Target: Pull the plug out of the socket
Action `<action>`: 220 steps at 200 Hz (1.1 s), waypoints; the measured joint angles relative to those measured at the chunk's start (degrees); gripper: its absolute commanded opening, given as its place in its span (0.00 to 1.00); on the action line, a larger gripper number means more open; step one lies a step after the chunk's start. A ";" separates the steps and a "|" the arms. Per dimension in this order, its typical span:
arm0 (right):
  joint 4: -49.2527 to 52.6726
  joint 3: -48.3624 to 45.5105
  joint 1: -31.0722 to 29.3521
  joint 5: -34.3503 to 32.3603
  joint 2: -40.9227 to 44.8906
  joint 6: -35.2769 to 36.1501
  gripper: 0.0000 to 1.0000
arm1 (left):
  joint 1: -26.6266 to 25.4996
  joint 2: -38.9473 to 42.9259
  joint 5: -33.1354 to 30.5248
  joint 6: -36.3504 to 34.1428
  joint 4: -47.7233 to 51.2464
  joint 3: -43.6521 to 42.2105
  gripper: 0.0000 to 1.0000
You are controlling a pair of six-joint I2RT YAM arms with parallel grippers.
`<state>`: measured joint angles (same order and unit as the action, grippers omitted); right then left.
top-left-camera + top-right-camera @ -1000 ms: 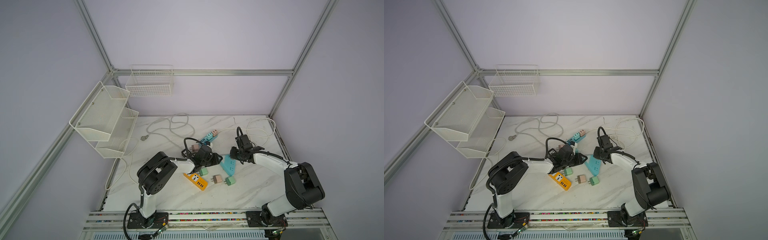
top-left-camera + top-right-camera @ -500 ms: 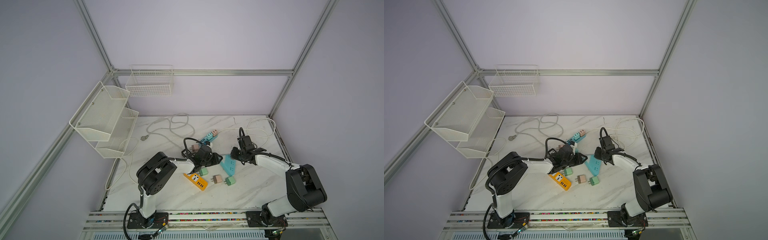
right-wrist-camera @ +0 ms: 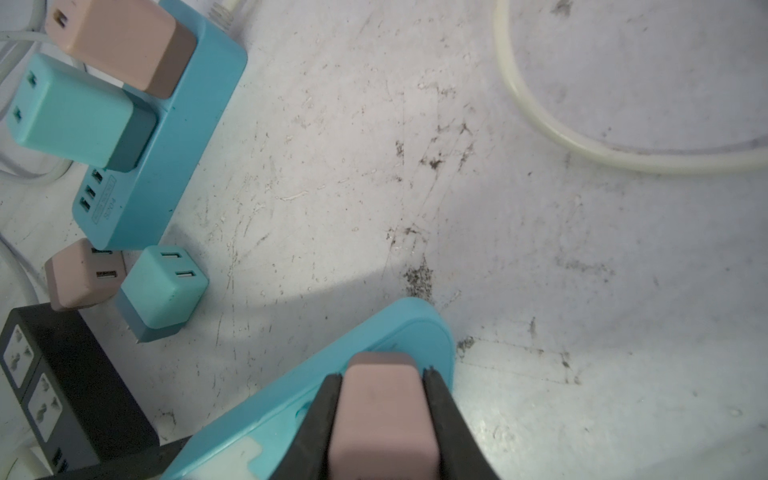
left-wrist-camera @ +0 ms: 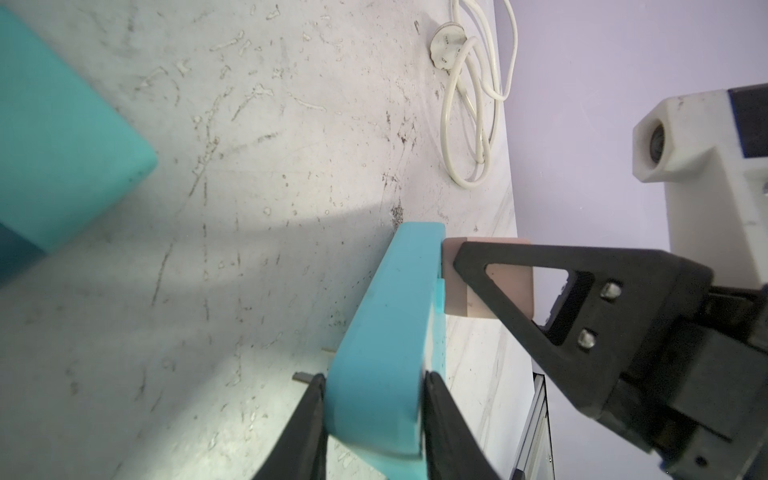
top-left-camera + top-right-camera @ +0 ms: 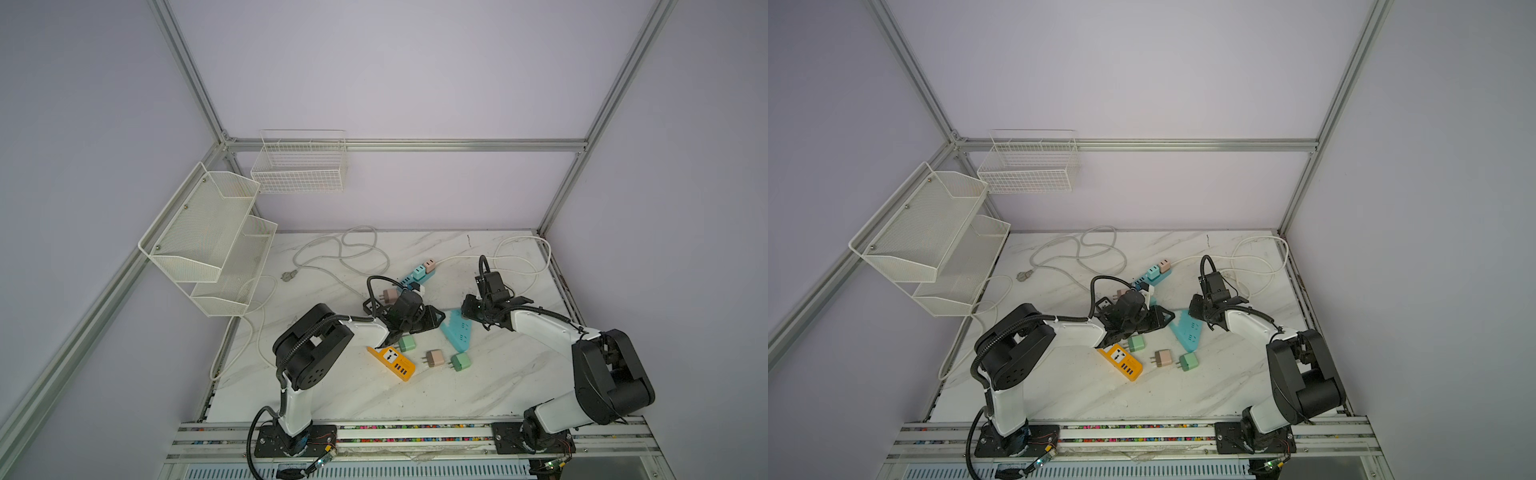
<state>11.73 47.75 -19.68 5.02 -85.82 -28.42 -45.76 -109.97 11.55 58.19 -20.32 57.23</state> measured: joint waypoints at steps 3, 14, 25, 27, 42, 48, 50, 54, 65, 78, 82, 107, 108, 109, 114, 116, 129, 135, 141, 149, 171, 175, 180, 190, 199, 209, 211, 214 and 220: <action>0.02 0.00 0.22 0.37 0.00 0.04 0.10 | 0.00 0.00 0.00 0.02 -0.04 -0.04 0.18; 0.07 0.00 0.87 1.68 0.00 0.07 0.10 | 0.00 0.00 -0.02 0.20 -0.42 -0.26 0.18; 0.11 0.00 1.36 2.67 0.00 0.07 0.10 | 0.02 0.00 0.00 0.37 -0.87 -0.50 0.18; 0.13 0.00 1.40 2.78 0.00 0.04 0.09 | 0.02 0.00 0.00 0.39 -0.94 -0.55 0.18; 0.11 0.00 1.46 2.95 0.00 -0.26 0.09 | 0.02 0.00 0.00 0.68 -1.14 -0.61 0.18; 0.09 0.00 1.40 2.91 0.00 -0.48 0.09 | 0.02 0.00 0.02 0.76 -1.16 -0.61 0.17; 0.09 0.00 1.38 2.89 0.00 -0.55 0.09 | 0.02 0.00 0.02 0.76 -1.16 -0.61 0.17; 0.09 0.00 1.22 2.73 0.00 -0.66 0.09 | 0.02 0.00 0.02 0.79 -1.16 -0.61 0.17; 0.15 0.13 0.57 1.75 -0.11 -0.90 0.09 | 0.04 0.00 0.04 0.83 -1.11 -0.61 0.17; 0.85 1.01 -0.39 0.17 -0.74 -0.87 0.09 | 0.04 0.00 0.00 0.94 -1.01 -0.61 0.17; 1.01 1.36 -0.61 -0.17 -0.98 -0.87 0.09 | 0.07 0.00 0.00 1.01 -1.01 -0.61 0.17; 0.94 1.86 -0.74 -0.31 -1.51 -0.83 0.09 | 0.44 0.00 0.00 1.03 -1.03 -0.61 0.16; 0.96 1.86 -0.74 -0.31 -1.51 -0.83 0.10 | 0.44 0.00 0.00 1.03 -1.05 -0.63 0.16; 0.96 1.86 -0.70 -0.26 -1.51 -0.81 0.10 | 0.44 0.00 0.00 1.03 -1.05 -0.61 0.16; 0.96 1.86 -0.52 -0.04 -1.51 -0.81 0.10 | 0.44 0.00 -0.02 1.03 -1.07 -0.61 0.16; 0.96 1.86 -0.48 0.07 -1.51 -0.81 0.10 | 0.44 0.00 -0.02 1.03 -1.09 -0.61 0.16; 0.98 1.86 -0.13 0.68 -1.51 -0.81 0.11 | 0.44 0.00 0.00 1.03 -1.16 -0.63 0.16; 0.98 1.86 -0.07 0.83 -1.51 -0.83 0.13 | 0.42 0.00 0.00 1.03 -1.16 -0.61 0.16; 0.98 1.86 0.00 0.96 -1.51 -0.83 0.16 | 0.44 0.00 0.00 1.03 -1.16 -0.61 0.16; 0.96 1.86 0.09 1.18 -1.51 -0.83 0.18 | 0.44 0.00 0.00 1.03 -1.18 -0.61 0.16; 0.96 1.86 0.24 1.57 -1.53 -0.87 0.26 | 0.44 0.00 0.02 1.03 -1.20 -0.61 0.16; 0.96 1.86 0.26 1.64 -1.53 -0.87 0.27 | 0.44 0.00 0.00 1.03 -1.18 -0.61 0.16; 0.96 1.86 0.31 1.70 -1.53 -0.90 0.28 | 0.44 0.00 0.00 1.03 -1.20 -0.61 0.16; 0.94 1.86 0.31 1.73 -1.62 -0.94 0.29 | 0.44 0.00 0.00 1.03 -1.18 -0.61 0.16; 0.96 1.88 0.33 1.64 -1.75 -1.11 0.33 | 0.44 0.00 0.00 1.03 -1.14 -0.61 0.16; 0.96 1.92 0.35 1.60 -1.86 -1.29 0.36 | 0.44 0.00 0.00 1.03 -1.14 -0.61 0.16; 0.94 1.92 0.35 1.60 -1.88 -1.31 0.36 | 0.44 0.00 0.00 1.03 -1.14 -0.61 0.16; 0.94 1.92 0.39 1.64 -1.90 -1.33 0.36 | 0.44 0.00 0.00 1.03 -1.14 -0.61 0.16; 0.92 1.92 0.39 1.95 -1.95 -1.40 0.37 | 0.44 0.00 0.00 1.03 -1.18 -0.61 0.16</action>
<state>12.64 49.67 -19.29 6.96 -87.77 -29.82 -45.32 -109.97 11.55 59.22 -21.50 56.62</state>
